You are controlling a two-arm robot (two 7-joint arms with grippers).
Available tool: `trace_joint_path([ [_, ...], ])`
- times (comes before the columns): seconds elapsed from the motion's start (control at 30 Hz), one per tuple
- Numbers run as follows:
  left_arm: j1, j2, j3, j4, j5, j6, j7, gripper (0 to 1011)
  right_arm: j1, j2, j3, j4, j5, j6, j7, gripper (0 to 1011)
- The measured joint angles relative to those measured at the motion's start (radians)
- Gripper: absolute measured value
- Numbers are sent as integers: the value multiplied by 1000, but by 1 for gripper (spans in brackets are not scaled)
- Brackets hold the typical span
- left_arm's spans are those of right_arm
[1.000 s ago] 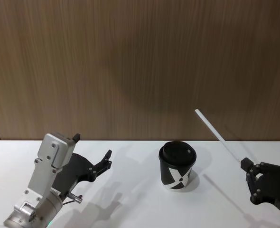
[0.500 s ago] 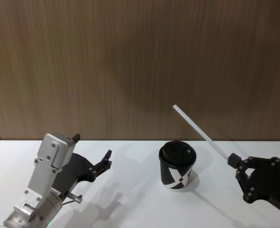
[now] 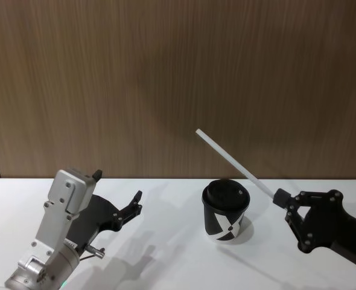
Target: Pick up the straw with one hand, pass it to the other hand, and insert it into the cup.
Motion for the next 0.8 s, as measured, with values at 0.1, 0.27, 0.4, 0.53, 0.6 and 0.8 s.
trace_joint_path([
  [0.1, 0, 0, 0, 0, 0, 0, 0, 1002, 18, 1, -11, 11, 8, -9, 16, 0],
  [0.27, 0, 0, 0, 0, 0, 0, 0, 1003, 34, 2, -21, 20, 15, -16, 31, 0],
  [0.4, 0, 0, 0, 0, 0, 0, 0, 1003, 42, 3, -27, 24, 19, -20, 39, 0],
  [0.53, 0, 0, 0, 0, 0, 0, 0, 1003, 49, 3, -31, 29, 22, -23, 45, 0],
  [0.6, 0, 0, -1, -1, -1, 1, -4, 1003, 53, 3, -33, 31, 23, -25, 47, 0],
  [0.8, -3, 4, -9, -10, -35, 14, -45, 1003, 58, 3, -37, 34, 26, -27, 53, 0],
])
